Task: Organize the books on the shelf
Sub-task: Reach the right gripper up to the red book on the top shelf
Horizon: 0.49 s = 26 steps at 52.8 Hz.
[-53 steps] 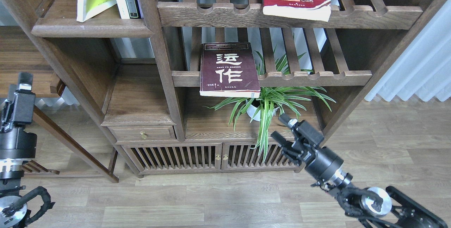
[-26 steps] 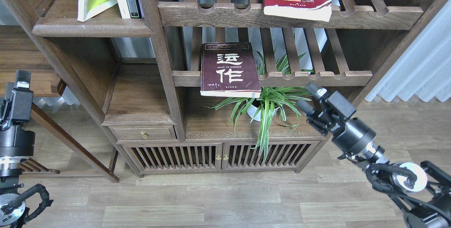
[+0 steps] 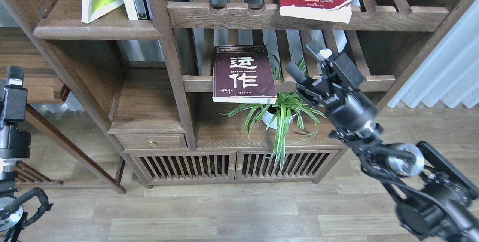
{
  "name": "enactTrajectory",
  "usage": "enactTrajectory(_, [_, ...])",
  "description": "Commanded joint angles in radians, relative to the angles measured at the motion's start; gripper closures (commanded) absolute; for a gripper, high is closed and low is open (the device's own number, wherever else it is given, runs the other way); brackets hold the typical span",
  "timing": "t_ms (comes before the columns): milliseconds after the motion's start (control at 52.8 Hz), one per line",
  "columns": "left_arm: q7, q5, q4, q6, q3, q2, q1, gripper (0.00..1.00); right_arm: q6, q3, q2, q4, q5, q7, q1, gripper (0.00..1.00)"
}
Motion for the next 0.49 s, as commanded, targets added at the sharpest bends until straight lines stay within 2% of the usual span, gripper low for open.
enactTrajectory(0, [0.0,0.0,0.002,0.0,-0.001,0.0,-0.005,0.0,-0.051,0.009,0.092,-0.012,-0.048,0.024,0.001,0.0])
enactTrajectory(151, [0.0,0.0,0.01,0.0,-0.001,0.0,-0.006,0.0,-0.108,0.039,0.134,-0.035,-0.084,0.078,0.025,0.0])
enactTrajectory(265, [0.0,0.0,0.016,0.0,-0.001,0.0,-0.008,0.0,-0.172,0.101,0.167,-0.056,-0.117,0.151,0.062,0.0])
enactTrajectory(360, [0.0,0.0,0.016,0.0,0.001,0.0,-0.011,0.0,-0.233,0.162,0.189,-0.061,-0.12,0.171,0.091,0.0])
enactTrajectory(473, [0.0,0.0,0.016,0.0,0.001,0.0,-0.02,0.0,-0.24,0.19,0.183,-0.064,-0.123,0.174,0.094,0.0])
